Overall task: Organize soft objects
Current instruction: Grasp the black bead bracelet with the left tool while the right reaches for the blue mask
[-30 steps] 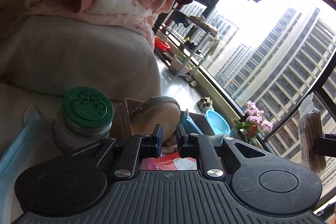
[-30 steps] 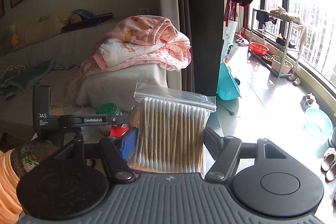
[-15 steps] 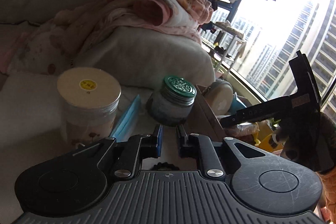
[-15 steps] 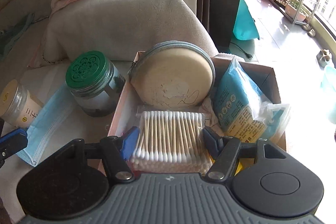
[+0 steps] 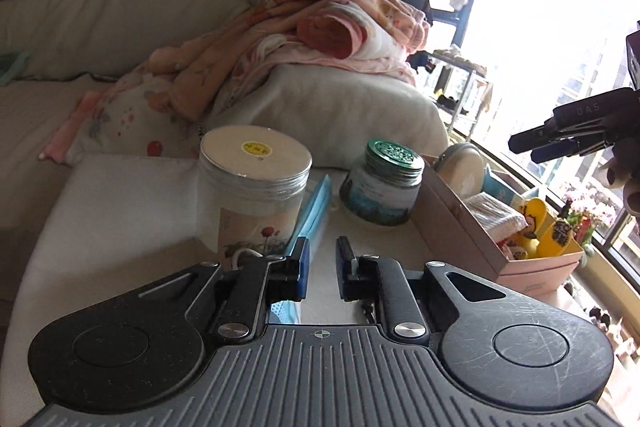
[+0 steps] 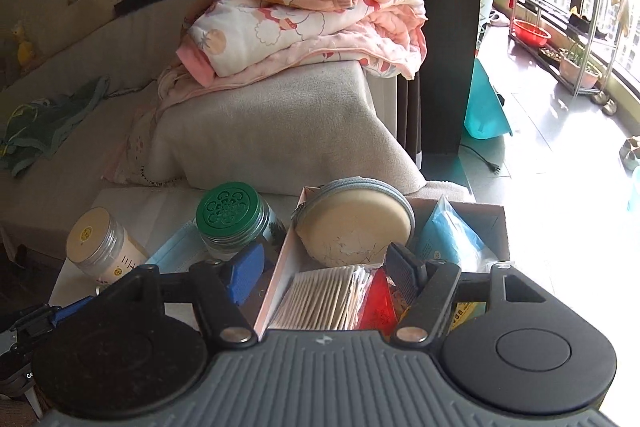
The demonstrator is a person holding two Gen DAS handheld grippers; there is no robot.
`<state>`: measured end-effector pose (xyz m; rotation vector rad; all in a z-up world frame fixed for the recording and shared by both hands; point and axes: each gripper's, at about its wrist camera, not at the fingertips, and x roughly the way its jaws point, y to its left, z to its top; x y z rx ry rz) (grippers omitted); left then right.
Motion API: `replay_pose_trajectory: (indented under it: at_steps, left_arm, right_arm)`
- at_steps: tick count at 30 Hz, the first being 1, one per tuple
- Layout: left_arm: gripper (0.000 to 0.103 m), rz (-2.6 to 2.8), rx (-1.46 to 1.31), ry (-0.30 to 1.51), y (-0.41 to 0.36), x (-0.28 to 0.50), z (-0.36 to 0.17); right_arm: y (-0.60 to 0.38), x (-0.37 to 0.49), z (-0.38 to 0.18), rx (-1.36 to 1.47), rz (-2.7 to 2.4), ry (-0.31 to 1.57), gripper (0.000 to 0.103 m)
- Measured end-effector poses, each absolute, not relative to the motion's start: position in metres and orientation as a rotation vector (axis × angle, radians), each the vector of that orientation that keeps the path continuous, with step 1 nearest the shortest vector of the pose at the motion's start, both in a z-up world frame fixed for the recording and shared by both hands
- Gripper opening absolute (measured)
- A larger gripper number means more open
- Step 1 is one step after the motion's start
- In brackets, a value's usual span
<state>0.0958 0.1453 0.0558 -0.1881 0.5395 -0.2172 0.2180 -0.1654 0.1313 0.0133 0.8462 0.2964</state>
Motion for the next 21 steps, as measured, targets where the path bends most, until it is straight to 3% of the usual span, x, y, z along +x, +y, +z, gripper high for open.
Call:
replay_pose_trajectory:
  at_steps: [9, 16, 21]
  left_arm:
    - [0.015, -0.331, -0.157, 0.636, 0.123, 0.099, 0.043]
    - [0.015, -0.080, -0.257, 0.507, 0.151, 0.094, 0.057]
    - [0.016, -0.268, -0.244, 0.651, 0.130, 0.096, 0.051]
  right_arm:
    - [-0.147, 0.134, 0.112, -0.053, 0.444, 0.704, 0.064]
    - [-0.136, 0.093, 0.081, -0.072, 0.540, 0.745, 0.063]
    - [-0.127, 0.100, 0.073, -0.103, 0.526, 0.748, 0.064]
